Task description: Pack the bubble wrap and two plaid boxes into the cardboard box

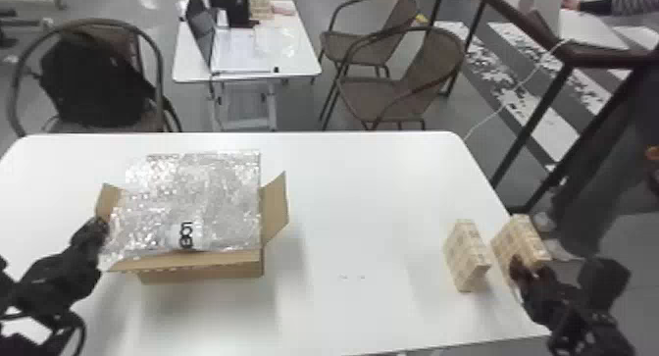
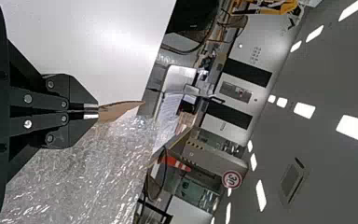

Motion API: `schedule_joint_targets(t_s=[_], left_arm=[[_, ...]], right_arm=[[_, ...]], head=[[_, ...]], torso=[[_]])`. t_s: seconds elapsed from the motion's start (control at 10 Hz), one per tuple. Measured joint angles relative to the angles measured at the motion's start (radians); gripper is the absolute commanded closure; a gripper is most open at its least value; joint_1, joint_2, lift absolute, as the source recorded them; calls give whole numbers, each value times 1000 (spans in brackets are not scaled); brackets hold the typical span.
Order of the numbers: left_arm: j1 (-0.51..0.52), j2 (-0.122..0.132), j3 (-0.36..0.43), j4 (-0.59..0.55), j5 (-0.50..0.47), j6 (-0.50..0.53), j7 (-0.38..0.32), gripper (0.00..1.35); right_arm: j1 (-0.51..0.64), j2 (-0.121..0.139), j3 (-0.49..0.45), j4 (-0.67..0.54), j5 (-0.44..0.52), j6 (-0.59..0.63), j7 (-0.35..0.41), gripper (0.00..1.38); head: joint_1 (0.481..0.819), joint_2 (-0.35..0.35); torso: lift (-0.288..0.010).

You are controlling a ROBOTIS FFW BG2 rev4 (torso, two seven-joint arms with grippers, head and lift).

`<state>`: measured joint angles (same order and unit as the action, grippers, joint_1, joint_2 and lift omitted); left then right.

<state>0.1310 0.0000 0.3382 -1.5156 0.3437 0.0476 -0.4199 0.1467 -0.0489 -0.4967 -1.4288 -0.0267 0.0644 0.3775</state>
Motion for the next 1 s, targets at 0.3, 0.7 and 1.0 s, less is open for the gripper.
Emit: schedule_joint_targets(t_s=[0.3, 0.7, 1.0], left_arm=[[-3, 0, -4, 3, 2, -4, -7, 1217], [-2, 0, -3, 5, 1, -7, -11, 1217], [-1, 0, -1, 6, -1, -9, -11, 1219]], right_arm=[[4, 1, 4, -18, -11, 6, 0, 895], [65, 29, 4, -172, -73, 17, -11, 895], [117, 47, 12, -573, -101, 161, -53, 895]], head=[[695, -125], [695, -120], [695, -110]], torso=[[-71], [-71], [-71]])
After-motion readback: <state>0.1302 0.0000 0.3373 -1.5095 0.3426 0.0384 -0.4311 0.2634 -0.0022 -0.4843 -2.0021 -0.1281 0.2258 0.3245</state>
